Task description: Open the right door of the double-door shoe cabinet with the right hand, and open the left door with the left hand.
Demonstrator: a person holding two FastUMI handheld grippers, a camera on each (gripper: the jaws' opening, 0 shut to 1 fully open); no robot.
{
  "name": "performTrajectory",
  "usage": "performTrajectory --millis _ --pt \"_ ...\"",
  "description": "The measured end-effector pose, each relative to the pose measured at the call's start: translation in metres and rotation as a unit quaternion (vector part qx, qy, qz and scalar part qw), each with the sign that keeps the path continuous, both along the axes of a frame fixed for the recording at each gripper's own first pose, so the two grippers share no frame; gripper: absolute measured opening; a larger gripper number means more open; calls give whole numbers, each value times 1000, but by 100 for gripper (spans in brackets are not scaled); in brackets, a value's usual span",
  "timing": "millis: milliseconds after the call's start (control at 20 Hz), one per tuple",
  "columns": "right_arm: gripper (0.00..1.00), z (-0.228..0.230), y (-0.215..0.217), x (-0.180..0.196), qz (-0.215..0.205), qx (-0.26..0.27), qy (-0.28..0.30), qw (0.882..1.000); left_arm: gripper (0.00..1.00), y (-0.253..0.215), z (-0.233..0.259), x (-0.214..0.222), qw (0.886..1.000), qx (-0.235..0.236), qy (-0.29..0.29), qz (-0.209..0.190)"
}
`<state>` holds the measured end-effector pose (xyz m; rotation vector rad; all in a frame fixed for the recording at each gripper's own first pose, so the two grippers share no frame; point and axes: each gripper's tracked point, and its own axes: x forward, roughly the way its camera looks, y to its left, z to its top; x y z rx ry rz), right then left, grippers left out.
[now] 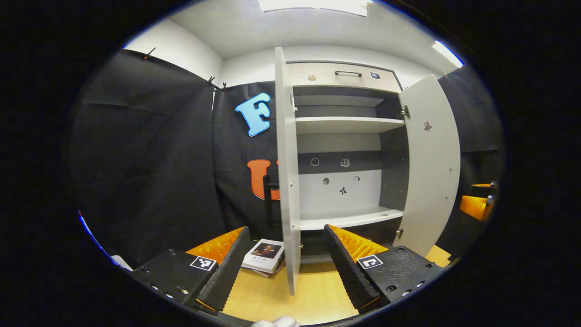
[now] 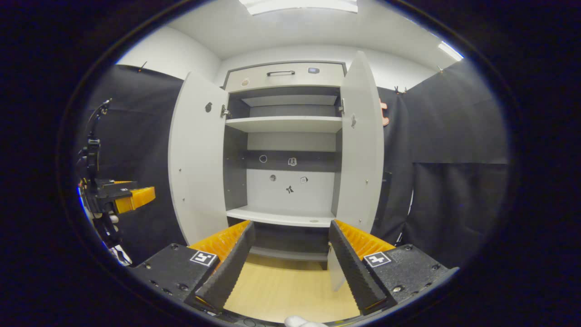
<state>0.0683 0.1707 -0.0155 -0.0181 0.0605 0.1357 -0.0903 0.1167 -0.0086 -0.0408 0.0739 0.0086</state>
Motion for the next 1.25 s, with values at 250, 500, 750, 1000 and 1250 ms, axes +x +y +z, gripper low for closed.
performTrajectory --millis 250,500,750,1000,1250 --pt "100 6 -29 0 -28 7 0 1000 97 -33 15 -15 1000 11 -9 -6" --pt "100 6 -59 -1 -38 10 3 999 96 -64 13 -23 1000 10 -6 -3" --pt "100 5 -79 0 -43 4 4 999 97 -87 7 -22 1000 11 -1 -5" --pt "100 6 -84 2 -45 5 0 999 97 -93 6 -20 1000 13 4 -8" --pt "100 7 -84 2 -50 9 -3 999 97 -94 9 -20 1000 16 1 -14"
